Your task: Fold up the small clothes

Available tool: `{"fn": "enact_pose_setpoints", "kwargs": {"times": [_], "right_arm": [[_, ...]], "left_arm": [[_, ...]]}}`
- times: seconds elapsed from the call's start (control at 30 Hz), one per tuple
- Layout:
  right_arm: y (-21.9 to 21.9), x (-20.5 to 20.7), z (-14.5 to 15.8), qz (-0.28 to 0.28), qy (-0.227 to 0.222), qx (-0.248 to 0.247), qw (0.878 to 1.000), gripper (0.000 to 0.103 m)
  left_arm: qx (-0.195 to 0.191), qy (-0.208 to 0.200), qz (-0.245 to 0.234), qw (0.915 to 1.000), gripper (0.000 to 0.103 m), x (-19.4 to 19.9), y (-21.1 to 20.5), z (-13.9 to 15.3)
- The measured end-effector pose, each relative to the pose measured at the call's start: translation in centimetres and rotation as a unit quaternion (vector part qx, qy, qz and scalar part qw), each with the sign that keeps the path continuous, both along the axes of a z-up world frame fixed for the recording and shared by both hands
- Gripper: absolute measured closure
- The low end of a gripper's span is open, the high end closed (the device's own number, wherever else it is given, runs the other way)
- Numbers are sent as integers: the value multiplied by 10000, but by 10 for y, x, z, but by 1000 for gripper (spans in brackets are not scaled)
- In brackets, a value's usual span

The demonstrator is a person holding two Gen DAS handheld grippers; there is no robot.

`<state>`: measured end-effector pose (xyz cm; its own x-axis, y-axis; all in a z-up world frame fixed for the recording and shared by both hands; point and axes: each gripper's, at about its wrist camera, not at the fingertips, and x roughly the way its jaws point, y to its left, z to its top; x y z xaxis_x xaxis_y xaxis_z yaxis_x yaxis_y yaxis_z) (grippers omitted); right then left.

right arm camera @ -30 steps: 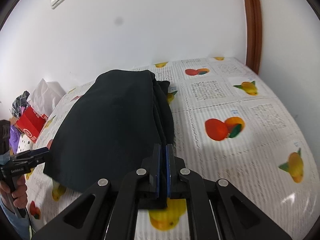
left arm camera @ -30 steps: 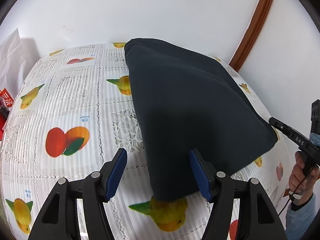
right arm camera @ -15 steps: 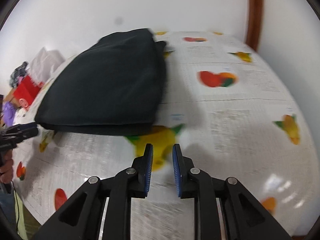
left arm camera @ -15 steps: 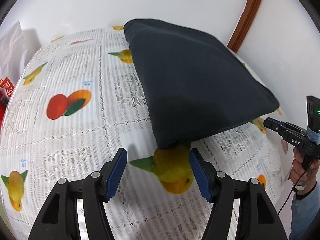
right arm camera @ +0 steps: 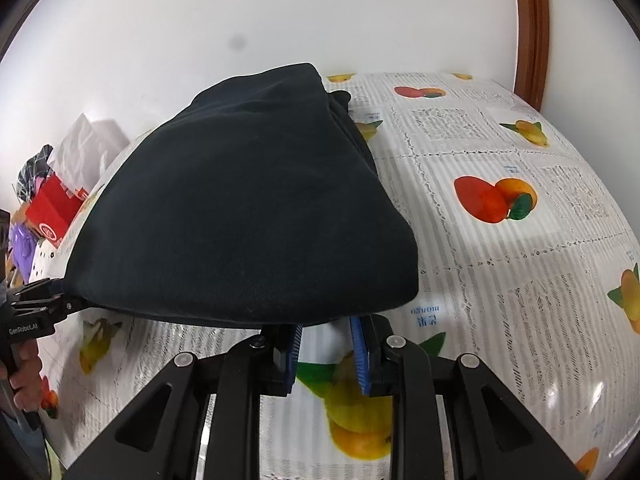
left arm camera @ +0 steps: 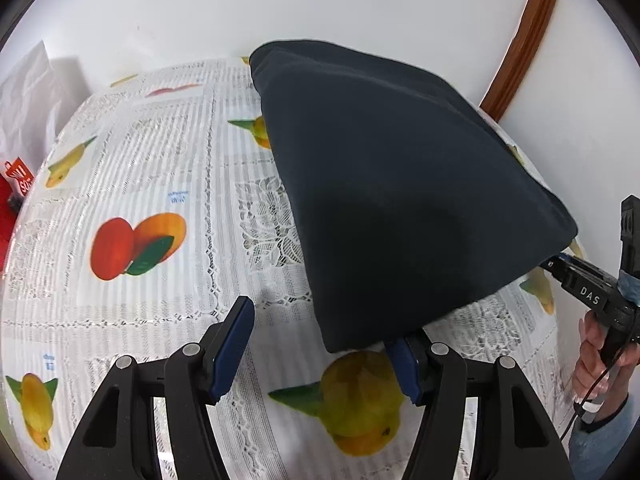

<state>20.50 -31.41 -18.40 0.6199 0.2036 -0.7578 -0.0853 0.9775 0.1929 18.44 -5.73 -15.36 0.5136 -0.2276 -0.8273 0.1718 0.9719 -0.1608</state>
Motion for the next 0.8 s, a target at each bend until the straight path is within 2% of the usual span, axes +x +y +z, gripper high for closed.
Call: {"fn": "enact_pose_setpoints", "kwargs": {"times": [0.17,0.27,0.43,0.5,0.6,0.8], "right_arm": [[-2,-16,8,-113,52,170,9998,79],[0,-33,20,-126,-7,149,9998,79],[8,-62,49,-119,-176,-225,9995,75],[9,-70,60,-136,-269,-291,9991,64],[9,-88,85,-247,-453,-287,9983,54],[15,-121,135,-533,-821,-604,9934,45]], "left_arm": [[-24,-174,109,9998,42,-24,0,15],[-175,-269,175,9993,42,-34,2,28],[-178,-600,243,9977,41,-69,-2,61],[-192,-708,298,9969,41,-79,-6,74],[-177,-855,357,9955,39,-95,-11,91],[2,-1371,527,9892,24,-131,-19,130]]}}
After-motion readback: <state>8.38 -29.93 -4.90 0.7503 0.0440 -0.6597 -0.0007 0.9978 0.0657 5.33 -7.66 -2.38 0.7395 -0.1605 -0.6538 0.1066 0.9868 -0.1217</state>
